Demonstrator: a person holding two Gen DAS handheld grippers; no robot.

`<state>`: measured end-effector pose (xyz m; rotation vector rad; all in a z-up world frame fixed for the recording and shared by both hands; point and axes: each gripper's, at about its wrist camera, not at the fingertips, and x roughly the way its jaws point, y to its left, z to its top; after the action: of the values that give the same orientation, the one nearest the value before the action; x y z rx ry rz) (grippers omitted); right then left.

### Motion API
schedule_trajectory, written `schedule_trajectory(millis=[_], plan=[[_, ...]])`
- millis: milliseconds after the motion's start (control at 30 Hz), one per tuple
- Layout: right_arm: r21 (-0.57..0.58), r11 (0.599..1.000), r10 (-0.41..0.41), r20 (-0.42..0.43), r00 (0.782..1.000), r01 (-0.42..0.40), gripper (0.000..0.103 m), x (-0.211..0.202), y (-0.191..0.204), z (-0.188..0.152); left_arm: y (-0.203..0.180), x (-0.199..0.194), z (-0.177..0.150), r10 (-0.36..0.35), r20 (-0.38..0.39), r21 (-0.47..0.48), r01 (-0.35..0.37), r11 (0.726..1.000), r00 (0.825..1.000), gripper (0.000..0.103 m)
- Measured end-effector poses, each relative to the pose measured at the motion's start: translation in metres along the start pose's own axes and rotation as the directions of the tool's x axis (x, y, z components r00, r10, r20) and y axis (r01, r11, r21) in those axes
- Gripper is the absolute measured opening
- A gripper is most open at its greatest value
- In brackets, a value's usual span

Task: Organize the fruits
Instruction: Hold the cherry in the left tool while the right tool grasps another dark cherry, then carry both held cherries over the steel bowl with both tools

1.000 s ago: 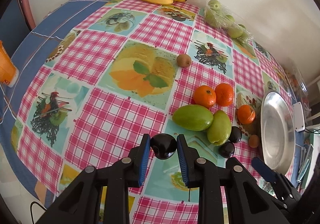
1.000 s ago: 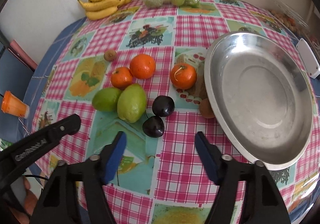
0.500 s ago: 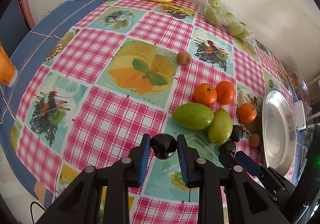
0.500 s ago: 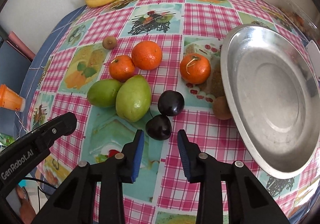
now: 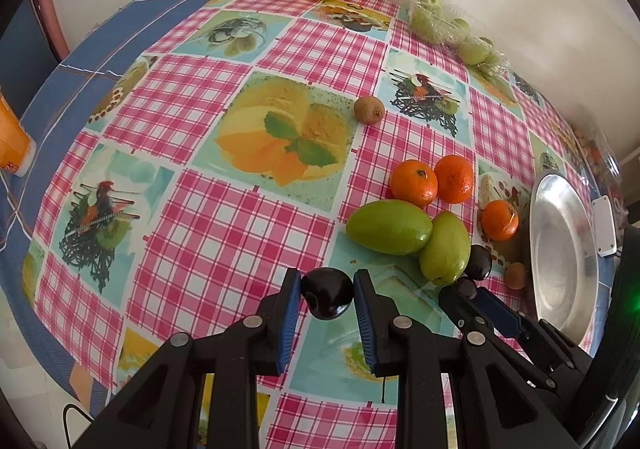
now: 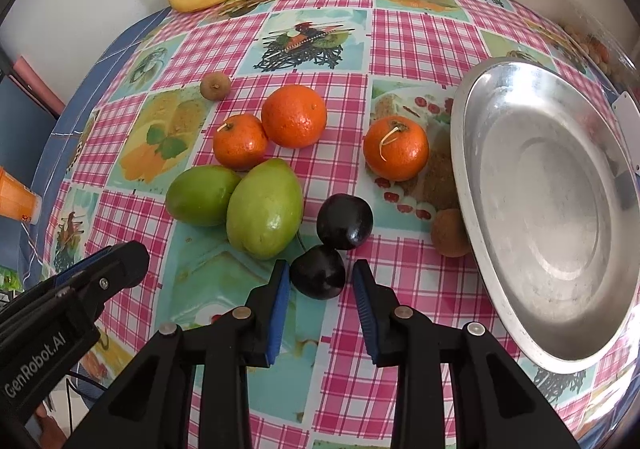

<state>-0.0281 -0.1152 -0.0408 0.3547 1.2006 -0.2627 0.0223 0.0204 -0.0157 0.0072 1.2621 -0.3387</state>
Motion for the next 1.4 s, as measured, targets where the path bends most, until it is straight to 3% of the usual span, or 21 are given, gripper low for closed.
schedule_trajectory(millis=[200, 600, 833, 1100, 1400], plan=[[-0.022, 1.000, -0.004, -0.004, 1.000, 0.004, 0.028, -0.001, 0.004, -0.002, -0.001, 0.002, -0.001, 0.003, -0.004, 0.006, -0.003, 1.000, 1.000, 0.029], [0.029, 0.998, 0.062, -0.047, 0.997, -0.060, 0.027, -0.019, -0.009, -0.025, 0.001, 0.005, -0.003, 0.008, -0.020, -0.007, -0.009, 1.000, 1.000, 0.029], [0.065, 0.993, 0.095, 0.018, 0.995, -0.096, 0.027, -0.046, -0.024, -0.031, 0.003, 0.004, -0.003, 0.012, -0.015, -0.016, -0.012, 1.000, 1.000, 0.029], [0.098, 0.991, 0.081, 0.064, 0.995, -0.087, 0.027, -0.058, -0.039, -0.025, -0.008, 0.003, -0.005, 0.007, -0.012, 0.007, -0.007, 1.000, 1.000, 0.029], [0.168, 0.985, 0.017, 0.171, 0.985, -0.046, 0.027, -0.082, -0.070, -0.009, -0.053, -0.007, 0.010, -0.040, 0.039, 0.088, 0.036, 0.995, 0.998, 0.029]])
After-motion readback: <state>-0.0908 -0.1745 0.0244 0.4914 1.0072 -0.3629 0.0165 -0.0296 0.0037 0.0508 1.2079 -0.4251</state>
